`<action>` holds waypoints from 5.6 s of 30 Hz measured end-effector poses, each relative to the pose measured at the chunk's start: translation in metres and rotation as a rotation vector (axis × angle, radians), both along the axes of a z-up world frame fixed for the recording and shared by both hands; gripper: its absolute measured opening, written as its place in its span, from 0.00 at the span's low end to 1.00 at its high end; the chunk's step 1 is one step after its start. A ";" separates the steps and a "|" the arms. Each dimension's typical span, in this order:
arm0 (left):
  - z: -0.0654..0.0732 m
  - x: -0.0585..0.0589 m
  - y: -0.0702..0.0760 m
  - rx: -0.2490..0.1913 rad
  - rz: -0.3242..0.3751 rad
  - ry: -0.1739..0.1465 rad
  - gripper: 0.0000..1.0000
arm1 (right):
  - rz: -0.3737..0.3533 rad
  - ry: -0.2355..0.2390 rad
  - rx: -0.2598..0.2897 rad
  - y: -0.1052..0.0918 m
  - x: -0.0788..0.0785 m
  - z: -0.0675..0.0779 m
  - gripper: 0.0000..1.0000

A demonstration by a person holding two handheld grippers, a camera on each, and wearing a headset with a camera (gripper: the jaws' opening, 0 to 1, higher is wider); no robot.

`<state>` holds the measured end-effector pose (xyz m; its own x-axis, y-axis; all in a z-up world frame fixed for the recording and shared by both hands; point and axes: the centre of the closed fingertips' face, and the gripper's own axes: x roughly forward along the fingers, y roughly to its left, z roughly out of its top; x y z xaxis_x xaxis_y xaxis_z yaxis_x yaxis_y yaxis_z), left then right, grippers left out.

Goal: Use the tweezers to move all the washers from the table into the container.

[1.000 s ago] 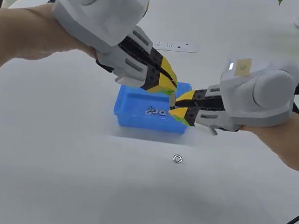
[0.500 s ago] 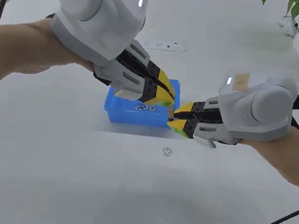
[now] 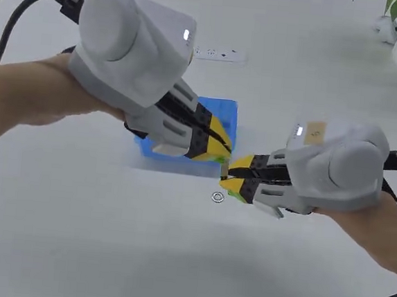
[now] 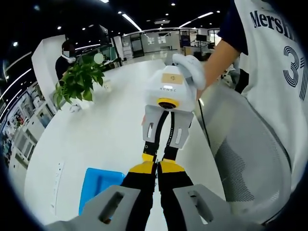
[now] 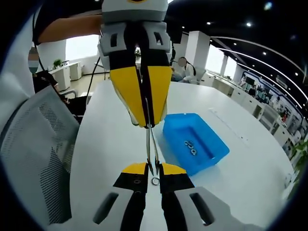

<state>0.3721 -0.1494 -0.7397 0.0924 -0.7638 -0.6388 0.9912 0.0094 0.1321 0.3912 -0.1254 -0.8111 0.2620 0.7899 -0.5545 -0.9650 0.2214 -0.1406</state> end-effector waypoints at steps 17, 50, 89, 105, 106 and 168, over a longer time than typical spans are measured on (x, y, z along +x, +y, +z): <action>-0.024 0.011 0.007 -0.004 0.062 0.053 0.06 | 0.020 0.045 -0.020 -0.001 0.002 -0.024 0.10; -0.047 0.021 0.008 -0.015 0.102 0.108 0.06 | -0.015 0.109 -0.005 0.000 0.009 -0.047 0.10; -0.047 0.022 0.004 0.013 0.073 0.144 0.06 | 0.030 0.136 -0.038 0.002 0.010 -0.048 0.10; -0.034 0.017 0.011 0.019 0.061 0.117 0.06 | 0.040 0.107 -0.035 0.007 0.004 -0.032 0.10; -0.032 0.017 0.012 0.019 0.058 0.112 0.06 | 0.043 0.106 -0.035 0.007 0.004 -0.031 0.10; -0.038 0.126 0.064 0.100 0.077 0.023 0.06 | 0.071 0.050 -0.054 0.060 0.116 -0.033 0.10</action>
<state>0.4984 -0.0856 -0.7773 0.1332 -0.6871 -0.7143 0.9908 0.0739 0.1137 0.5074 -0.0652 -0.8442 0.1777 0.7740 -0.6077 -0.9840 0.1457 -0.1021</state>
